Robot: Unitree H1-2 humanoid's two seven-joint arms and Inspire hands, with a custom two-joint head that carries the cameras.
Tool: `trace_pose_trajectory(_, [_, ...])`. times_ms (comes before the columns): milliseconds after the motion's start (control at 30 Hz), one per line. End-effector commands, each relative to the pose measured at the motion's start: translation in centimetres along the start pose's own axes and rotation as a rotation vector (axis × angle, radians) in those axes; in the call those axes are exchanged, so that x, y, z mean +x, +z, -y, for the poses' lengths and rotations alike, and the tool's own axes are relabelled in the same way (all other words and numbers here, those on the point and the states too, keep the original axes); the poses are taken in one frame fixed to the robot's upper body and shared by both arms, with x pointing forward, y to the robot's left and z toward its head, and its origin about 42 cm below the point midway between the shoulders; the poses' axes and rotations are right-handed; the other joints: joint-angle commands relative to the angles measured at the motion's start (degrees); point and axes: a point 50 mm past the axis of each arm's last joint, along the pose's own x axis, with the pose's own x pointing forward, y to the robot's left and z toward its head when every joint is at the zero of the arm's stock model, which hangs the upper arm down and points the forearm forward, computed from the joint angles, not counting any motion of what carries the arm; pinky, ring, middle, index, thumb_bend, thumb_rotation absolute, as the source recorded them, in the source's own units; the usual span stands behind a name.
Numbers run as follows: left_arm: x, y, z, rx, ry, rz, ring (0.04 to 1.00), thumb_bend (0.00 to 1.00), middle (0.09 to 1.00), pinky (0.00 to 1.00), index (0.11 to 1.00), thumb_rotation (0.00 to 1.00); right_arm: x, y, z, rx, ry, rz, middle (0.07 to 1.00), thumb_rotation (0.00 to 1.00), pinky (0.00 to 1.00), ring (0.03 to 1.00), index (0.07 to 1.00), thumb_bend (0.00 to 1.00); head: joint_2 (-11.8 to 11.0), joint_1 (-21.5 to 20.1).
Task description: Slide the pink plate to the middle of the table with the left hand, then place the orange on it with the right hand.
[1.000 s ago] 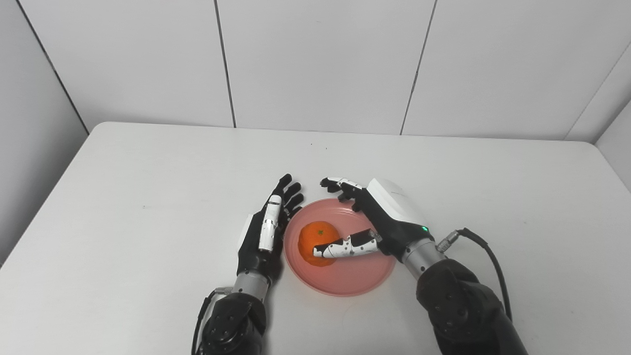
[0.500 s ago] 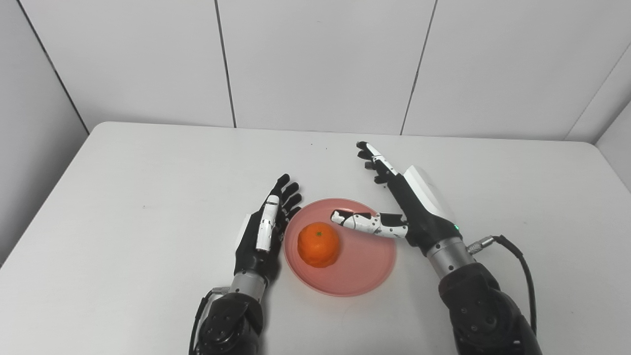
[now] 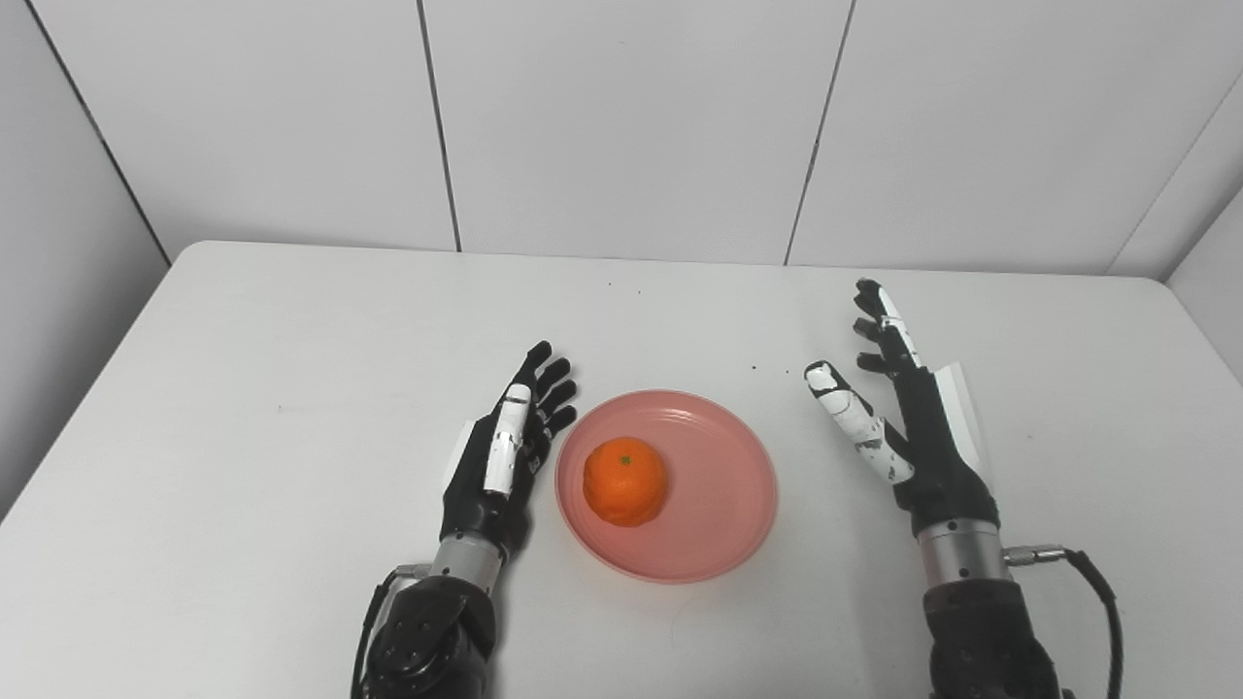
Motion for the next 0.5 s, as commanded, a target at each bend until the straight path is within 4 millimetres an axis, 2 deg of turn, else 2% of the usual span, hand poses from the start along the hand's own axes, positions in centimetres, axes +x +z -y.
trace_pose_trajectory(0, [-0.1,0.0,-0.3,0.011,-0.013,0.001,0.920,0.40,0.932,0.92,0.931,1.00,0.4,1.2,-0.1,0.059,-0.029,0.079,0.946,1.00,0.86,0.914,0.952,0.78,-0.08,0.01])
trace_pose_trajectory(300, [-0.2,-0.1,-0.4,0.014,-0.013,0.002,0.928,0.41,0.938,0.93,0.928,1.00,0.1,-1.0,-2.1,0.284,0.013,-0.088,0.976,1.00,0.92,0.943,0.978,0.72,-0.34,1.53])
trace_pose_trajectory(400, [-0.3,-0.2,-0.3,0.017,-0.014,-0.001,0.930,0.41,0.940,0.93,0.931,1.00,0.0,-1.3,-2.6,0.318,0.019,-0.128,0.976,1.00,0.93,0.948,0.978,0.65,-0.24,2.23])
trace_pose_trajectory(467, [-0.3,-0.2,-0.2,0.015,-0.014,-0.004,0.930,0.41,0.941,0.93,0.932,1.00,-0.1,-1.4,-2.8,0.343,0.025,-0.141,0.969,1.00,0.92,0.943,0.969,0.56,-0.16,2.44])
